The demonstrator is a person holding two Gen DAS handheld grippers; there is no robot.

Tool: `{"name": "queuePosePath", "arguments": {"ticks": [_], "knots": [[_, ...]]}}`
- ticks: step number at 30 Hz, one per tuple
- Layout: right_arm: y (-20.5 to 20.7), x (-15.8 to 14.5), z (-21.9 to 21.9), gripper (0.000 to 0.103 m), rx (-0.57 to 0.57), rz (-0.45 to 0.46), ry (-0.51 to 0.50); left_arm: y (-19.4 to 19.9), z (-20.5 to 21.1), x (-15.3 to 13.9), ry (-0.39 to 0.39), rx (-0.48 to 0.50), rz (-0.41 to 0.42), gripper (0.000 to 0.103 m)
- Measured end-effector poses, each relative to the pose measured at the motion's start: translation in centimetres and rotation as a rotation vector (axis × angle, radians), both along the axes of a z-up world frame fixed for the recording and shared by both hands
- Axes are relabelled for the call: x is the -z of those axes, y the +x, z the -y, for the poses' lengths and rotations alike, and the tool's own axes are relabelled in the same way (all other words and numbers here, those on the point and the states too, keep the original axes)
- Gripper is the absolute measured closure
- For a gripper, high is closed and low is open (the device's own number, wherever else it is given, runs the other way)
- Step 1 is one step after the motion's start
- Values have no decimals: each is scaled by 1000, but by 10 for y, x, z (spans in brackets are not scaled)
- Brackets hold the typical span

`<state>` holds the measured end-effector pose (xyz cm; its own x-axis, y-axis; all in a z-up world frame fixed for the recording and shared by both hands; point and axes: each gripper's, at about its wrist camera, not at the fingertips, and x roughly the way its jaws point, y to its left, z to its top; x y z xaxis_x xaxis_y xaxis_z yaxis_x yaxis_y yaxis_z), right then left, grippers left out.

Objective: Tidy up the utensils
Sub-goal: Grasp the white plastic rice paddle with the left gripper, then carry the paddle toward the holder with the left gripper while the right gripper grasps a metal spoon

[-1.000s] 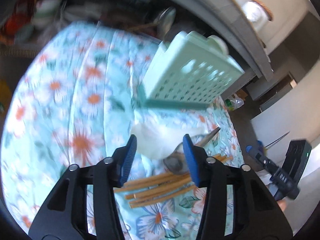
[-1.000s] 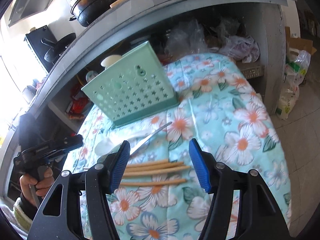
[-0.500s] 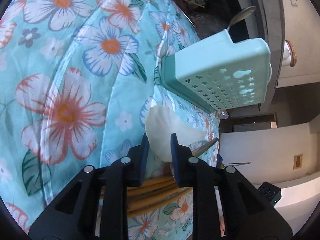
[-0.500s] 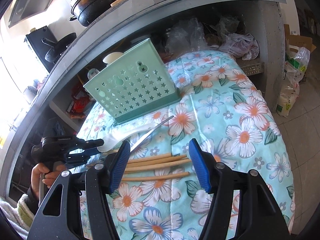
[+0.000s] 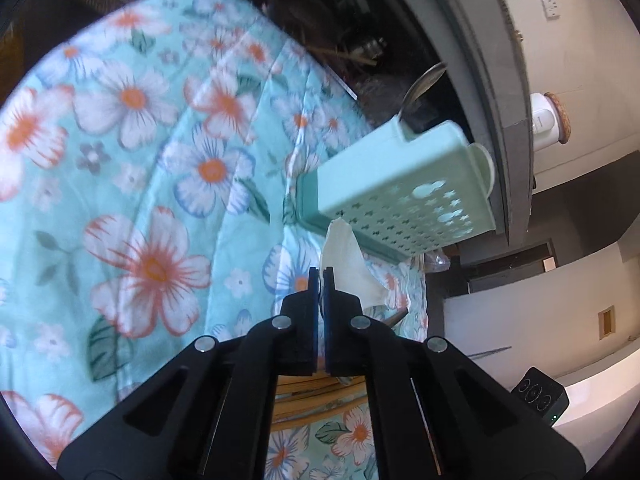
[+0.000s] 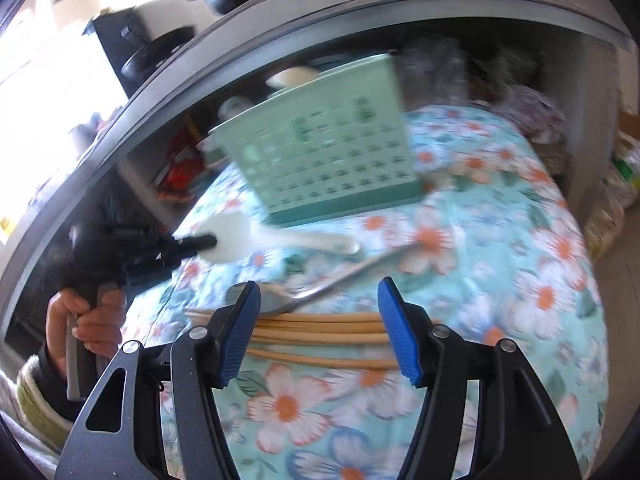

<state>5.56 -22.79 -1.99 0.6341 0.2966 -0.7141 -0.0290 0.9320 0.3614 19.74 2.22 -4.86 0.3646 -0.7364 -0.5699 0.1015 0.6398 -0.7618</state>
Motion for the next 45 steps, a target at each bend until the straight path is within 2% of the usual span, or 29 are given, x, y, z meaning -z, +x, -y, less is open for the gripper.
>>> {"name": "queuePosePath", "arguments": {"ticks": [3, 7, 14, 19, 25, 33, 41, 45], "knots": [[11, 8, -22, 44, -75, -18, -2, -8, -15, -16, 20, -39, 69, 103], [24, 16, -53, 52, -168, -36, -42, -19, -36, -34, 52, -91, 138, 103], [37, 34, -97, 63, -293, -68, -223, -26, -59, -46, 75, -151, 196, 103], [46, 44, -102, 77, -290, -81, -320, -29, -65, -47, 80, -166, 219, 103], [41, 39, -113, 89, -274, -29, -408, -34, -67, -56, 86, -169, 264, 103], [26, -5, -84, 96, -145, 66, -363, -52, -72, -87, 116, -170, 401, 103], [15, -65, -24, 100, 27, 179, -233, -70, -65, -143, 98, -139, 604, 103], [10, -81, 5, 100, 90, 212, -169, -63, -48, -168, 148, -120, 678, 103]]}}
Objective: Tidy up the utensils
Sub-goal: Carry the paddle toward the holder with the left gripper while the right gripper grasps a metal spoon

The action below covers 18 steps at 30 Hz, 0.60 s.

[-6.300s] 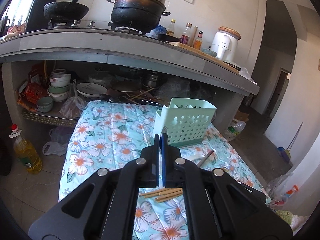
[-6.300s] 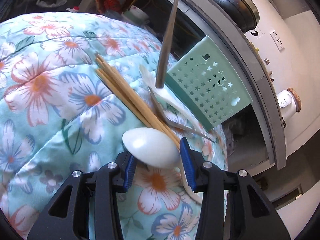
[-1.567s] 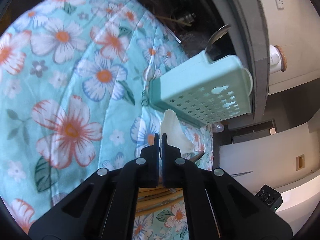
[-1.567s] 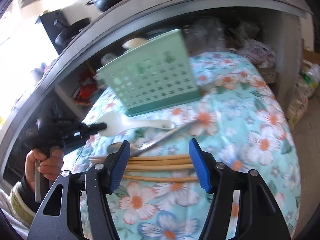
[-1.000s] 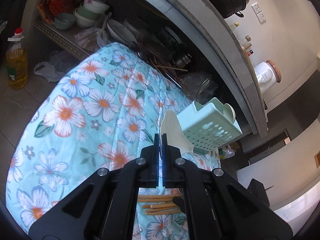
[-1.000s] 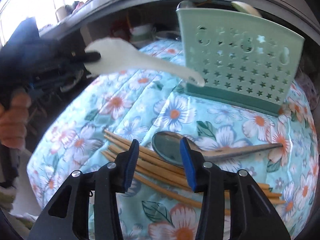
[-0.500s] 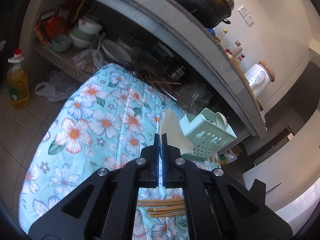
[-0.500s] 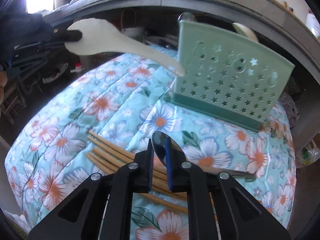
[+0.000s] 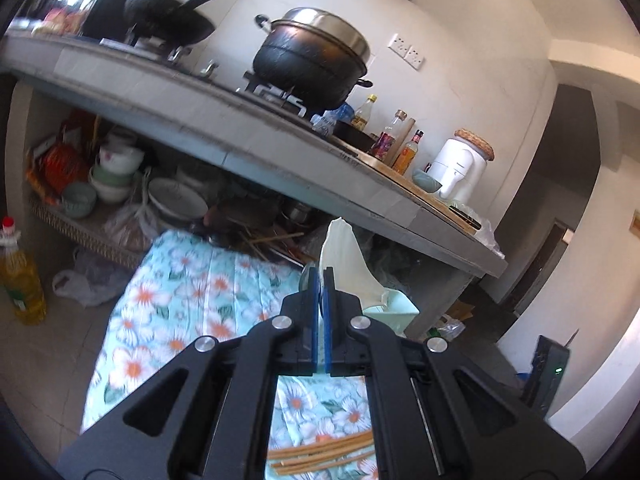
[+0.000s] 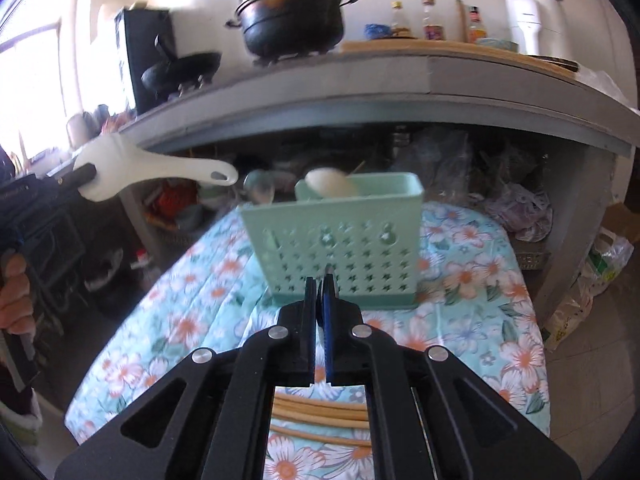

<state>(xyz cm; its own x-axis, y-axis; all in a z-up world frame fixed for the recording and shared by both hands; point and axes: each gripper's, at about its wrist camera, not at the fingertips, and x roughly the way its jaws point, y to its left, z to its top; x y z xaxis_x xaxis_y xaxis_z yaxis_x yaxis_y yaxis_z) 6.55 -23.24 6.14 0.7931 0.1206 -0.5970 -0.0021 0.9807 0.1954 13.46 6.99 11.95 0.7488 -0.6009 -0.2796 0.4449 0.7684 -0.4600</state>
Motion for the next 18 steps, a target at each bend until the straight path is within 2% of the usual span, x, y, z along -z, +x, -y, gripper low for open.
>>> {"name": "queuePosePath", "arguments": {"ticks": [4, 8, 14, 18], "knots": [[-4, -6, 16, 100, 40, 27, 17, 10, 28, -17, 108, 1, 60, 103], [-6, -6, 26, 100, 61, 38, 33, 24, 60, -23, 259, 33, 65, 103], [-12, -6, 35, 100, 72, 52, 49, 44, 92, -24, 452, 7, 68, 103], [-12, -6, 39, 100, 74, 57, 59, 55, 108, -22, 535, 3, 60, 102]]}}
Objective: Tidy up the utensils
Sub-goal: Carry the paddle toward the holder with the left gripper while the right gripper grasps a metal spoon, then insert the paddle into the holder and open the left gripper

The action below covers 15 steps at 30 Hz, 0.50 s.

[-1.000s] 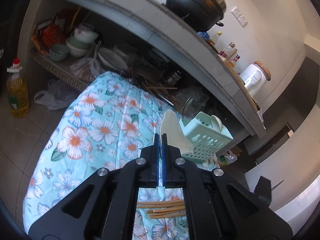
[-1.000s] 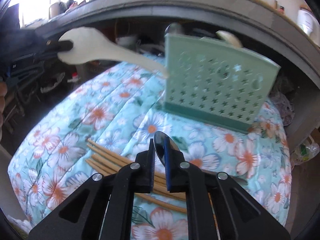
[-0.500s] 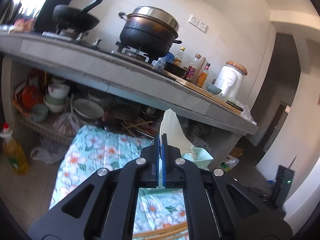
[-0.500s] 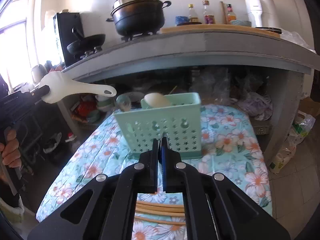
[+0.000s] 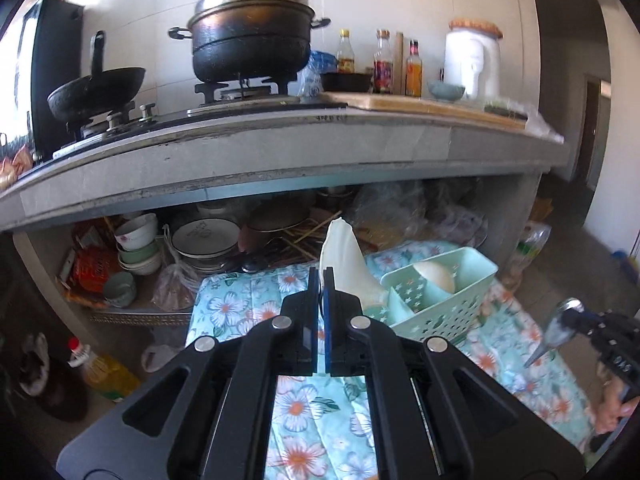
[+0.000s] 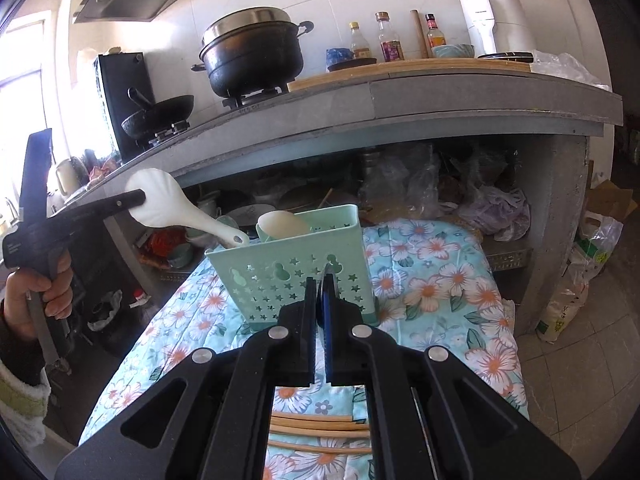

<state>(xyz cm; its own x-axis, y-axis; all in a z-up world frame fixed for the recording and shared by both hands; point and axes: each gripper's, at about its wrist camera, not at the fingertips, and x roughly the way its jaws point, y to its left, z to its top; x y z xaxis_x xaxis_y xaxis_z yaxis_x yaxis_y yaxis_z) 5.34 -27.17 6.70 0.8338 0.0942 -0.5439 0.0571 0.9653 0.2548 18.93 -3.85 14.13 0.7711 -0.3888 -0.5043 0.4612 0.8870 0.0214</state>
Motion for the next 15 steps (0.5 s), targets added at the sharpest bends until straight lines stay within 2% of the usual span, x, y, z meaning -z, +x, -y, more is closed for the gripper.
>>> {"name": "queuePosePath", "arguments": {"ticks": [3, 6, 8, 10, 11, 15], "knots": [[1, -1, 6, 100, 2, 5, 16, 12, 12, 5, 34, 2, -32, 102], [1, -4, 11, 100, 6, 14, 29, 23, 18, 12, 23, 10, -64, 100], [1, -6, 17, 100, 9, 20, 40, 29, 21, 16, -3, 17, -86, 94], [2, -9, 22, 100, 13, 26, 54, 32, 21, 20, -34, 17, -103, 82], [2, -11, 25, 100, 14, 29, 60, 32, 20, 22, -48, 16, -108, 80], [4, -24, 35, 100, 10, 58, 92, 26, 12, 24, -121, 13, -92, 60]]}}
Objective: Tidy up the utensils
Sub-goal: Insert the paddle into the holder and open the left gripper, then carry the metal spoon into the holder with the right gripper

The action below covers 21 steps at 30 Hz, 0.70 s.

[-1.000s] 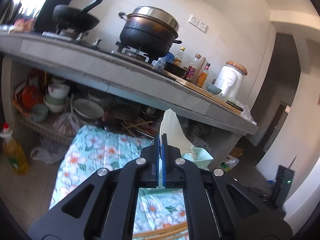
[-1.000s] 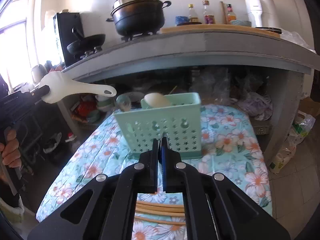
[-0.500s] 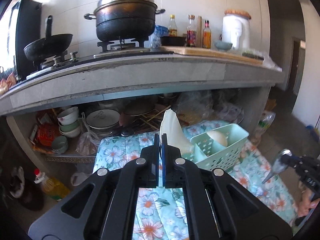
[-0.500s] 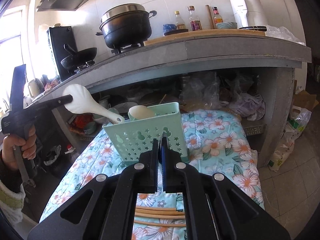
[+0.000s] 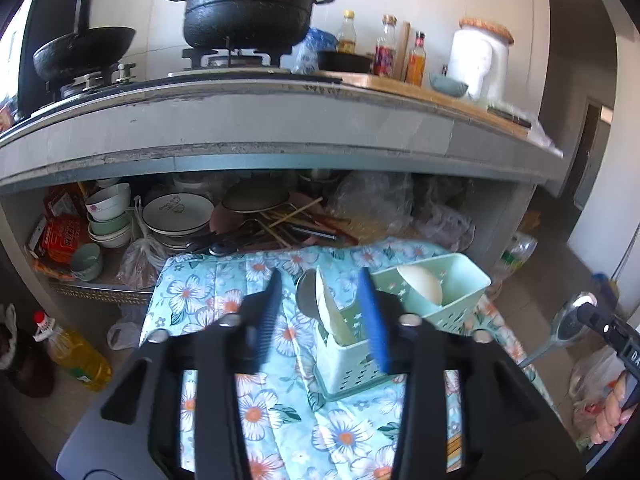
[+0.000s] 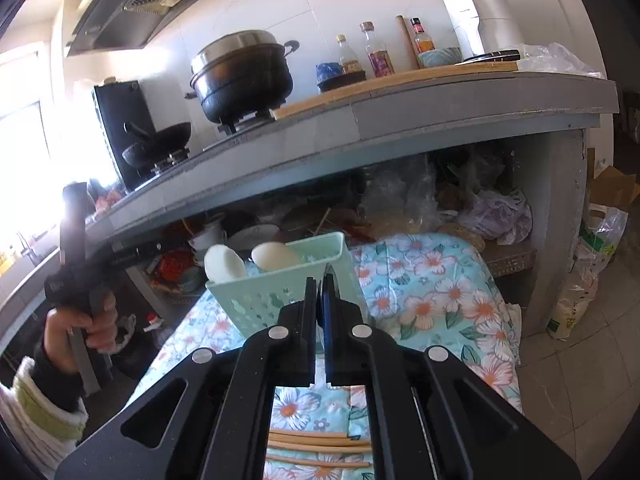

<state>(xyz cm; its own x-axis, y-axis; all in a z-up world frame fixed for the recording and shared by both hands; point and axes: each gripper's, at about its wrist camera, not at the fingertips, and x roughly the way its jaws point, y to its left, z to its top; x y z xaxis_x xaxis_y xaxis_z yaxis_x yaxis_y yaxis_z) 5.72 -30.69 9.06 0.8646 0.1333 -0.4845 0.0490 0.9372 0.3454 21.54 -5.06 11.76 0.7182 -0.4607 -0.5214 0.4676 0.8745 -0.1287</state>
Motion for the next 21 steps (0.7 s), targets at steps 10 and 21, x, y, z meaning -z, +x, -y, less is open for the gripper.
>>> {"name": "queuePosePath", "arguments": {"ticks": [10, 21], "knots": [[19, -75, 23, 100, -123, 202, 174, -28, -38, 18, -121, -32, -32, 32], [89, -87, 20, 100, -225, 214, 288, -47, -66, 56, -147, -47, -103, 28]]}}
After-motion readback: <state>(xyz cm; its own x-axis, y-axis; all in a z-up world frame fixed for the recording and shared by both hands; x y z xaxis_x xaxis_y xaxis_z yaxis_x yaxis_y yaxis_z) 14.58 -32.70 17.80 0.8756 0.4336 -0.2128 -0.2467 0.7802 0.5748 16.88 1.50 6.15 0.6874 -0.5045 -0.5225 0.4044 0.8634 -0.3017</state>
